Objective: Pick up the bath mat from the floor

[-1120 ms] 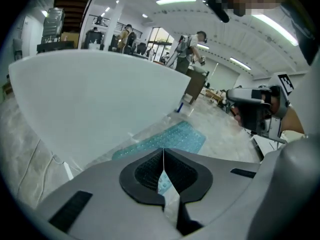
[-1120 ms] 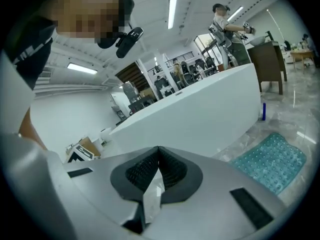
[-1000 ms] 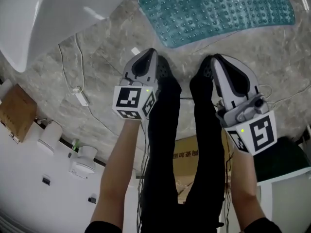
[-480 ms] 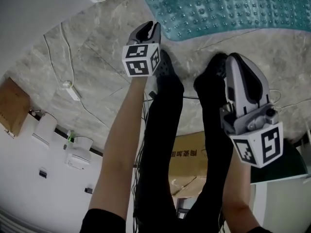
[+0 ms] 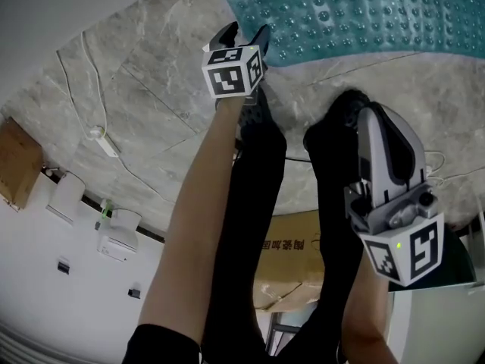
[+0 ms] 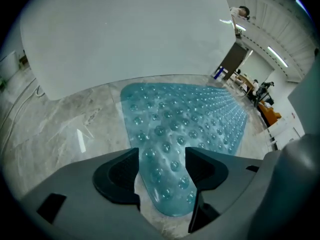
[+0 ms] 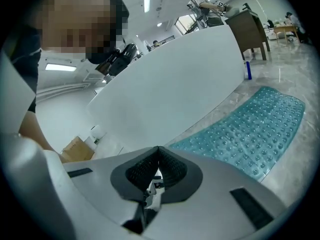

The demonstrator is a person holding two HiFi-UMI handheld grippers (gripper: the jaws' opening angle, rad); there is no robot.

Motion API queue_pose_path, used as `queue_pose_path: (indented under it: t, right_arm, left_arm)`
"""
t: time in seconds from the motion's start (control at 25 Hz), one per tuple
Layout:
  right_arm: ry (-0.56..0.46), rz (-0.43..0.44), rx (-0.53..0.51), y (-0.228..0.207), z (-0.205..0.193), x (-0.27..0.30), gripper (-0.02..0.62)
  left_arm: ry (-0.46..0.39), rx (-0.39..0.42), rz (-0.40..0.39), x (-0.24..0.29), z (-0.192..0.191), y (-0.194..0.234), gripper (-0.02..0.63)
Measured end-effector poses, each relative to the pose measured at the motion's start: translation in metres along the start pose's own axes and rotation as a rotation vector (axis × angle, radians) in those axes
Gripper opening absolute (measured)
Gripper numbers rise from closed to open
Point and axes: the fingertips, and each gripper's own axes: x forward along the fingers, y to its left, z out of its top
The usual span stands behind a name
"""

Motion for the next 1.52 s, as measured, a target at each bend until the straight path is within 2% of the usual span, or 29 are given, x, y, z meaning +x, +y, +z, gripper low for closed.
queue_pose_path:
  t: [0.16,0.36,0.56,0.72,0.92,1.08,1.16,1.24,1.36,1.52]
  right_arm:
    - [-0.004,0.003,-0.004,-0.003,-0.004,0.01,0.012]
    - [0.011,-0.006,-0.035,-0.004,-0.009,0.015,0.012]
    - [0.029,-0.028,-0.078,-0.01,-0.009,0.016,0.012]
    - [0.033,-0.052,-0.079,-0.019,-0.011,0.014,0.012]
    - [0.029,-0.059,-0.083,-0.023,-0.012,0.01,0.012]
    - [0.038,-0.06,-0.097,-0.021,-0.014,0.01,0.012]
    - [0.034,-0.058,-0.092,-0.022,-0.012,0.01,0.012]
    - [0.026,-0.059,-0.095,-0.023,-0.009,0.01,0.012]
    - [0.017,-0.061,-0.089,-0.024,-0.006,0.008,0.012]
    - [0.006,-0.051,-0.103,-0.025,-0.001,0.005,0.012]
  left_arm:
    - [-0.006,-0.082,0.026,0.017,-0.003,0.012,0.321]
    - [-0.007,-0.111,0.047,0.031,-0.002,0.02,0.357]
    - [-0.011,-0.18,0.1,0.041,-0.003,0.03,0.371]
    - [-0.028,-0.18,0.14,0.043,-0.002,0.03,0.371]
    - [-0.026,-0.169,0.112,0.048,0.0,0.016,0.373]
    - [-0.051,-0.223,0.105,0.049,0.004,0.008,0.371]
    - [-0.043,-0.219,0.093,0.052,0.006,0.0,0.371]
    - [-0.04,-0.209,0.078,0.056,0.011,-0.01,0.33]
    - [-0.042,-0.186,0.099,0.054,0.017,-0.016,0.184]
    - [-0.04,-0.125,0.122,0.046,0.021,-0.018,0.158]
